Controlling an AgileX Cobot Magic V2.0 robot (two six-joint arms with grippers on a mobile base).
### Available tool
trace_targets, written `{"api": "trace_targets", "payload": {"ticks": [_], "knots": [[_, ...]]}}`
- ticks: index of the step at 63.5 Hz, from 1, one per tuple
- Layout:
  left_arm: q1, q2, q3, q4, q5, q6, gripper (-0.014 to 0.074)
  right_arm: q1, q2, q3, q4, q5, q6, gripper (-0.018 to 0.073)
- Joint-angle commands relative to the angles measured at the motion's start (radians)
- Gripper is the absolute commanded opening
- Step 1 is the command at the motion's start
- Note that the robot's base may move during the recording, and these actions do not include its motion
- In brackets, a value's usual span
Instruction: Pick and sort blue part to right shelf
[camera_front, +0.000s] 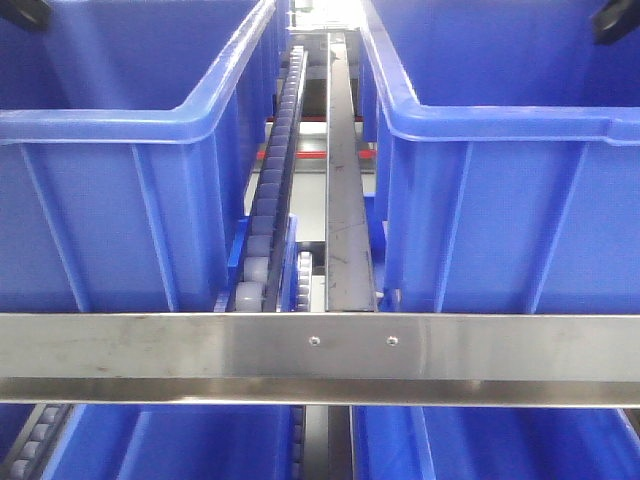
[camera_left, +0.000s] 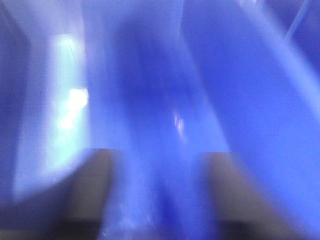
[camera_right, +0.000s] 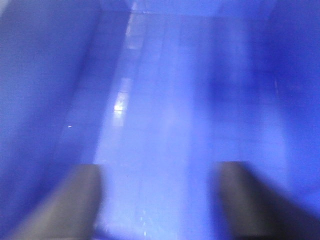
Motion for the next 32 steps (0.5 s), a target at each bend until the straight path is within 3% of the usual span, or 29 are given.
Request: {"api": "trace_targets", "payload": {"ticks": [1, 9, 18, 32], "knots": [[0.009, -0.050, -0.033, -0.003, -0.070, -0.010, 0.0111, -0.003, -0.052, -0.037, 0.000, -0.030, -0.009, 0.0263], [0.047, -0.066, -0.033, 0.000, -0.066, -0.010, 0.0135, -0.004, -0.065, -0.037, 0.000, 0.020, -0.009, 0.0043], [0.109, -0.094, -0.033, -0.005, 0.013, -0.010, 0.0135, -0.004, -0.082, -0.031, 0.000, 0.062, -0.009, 0.0055], [0.182, -0.233, 0.064, -0.073, -0.012, -0.012, 0.0135, -0.004, -0.179, 0.039, 0.000, -0.081, -0.009, 0.0055]]}}
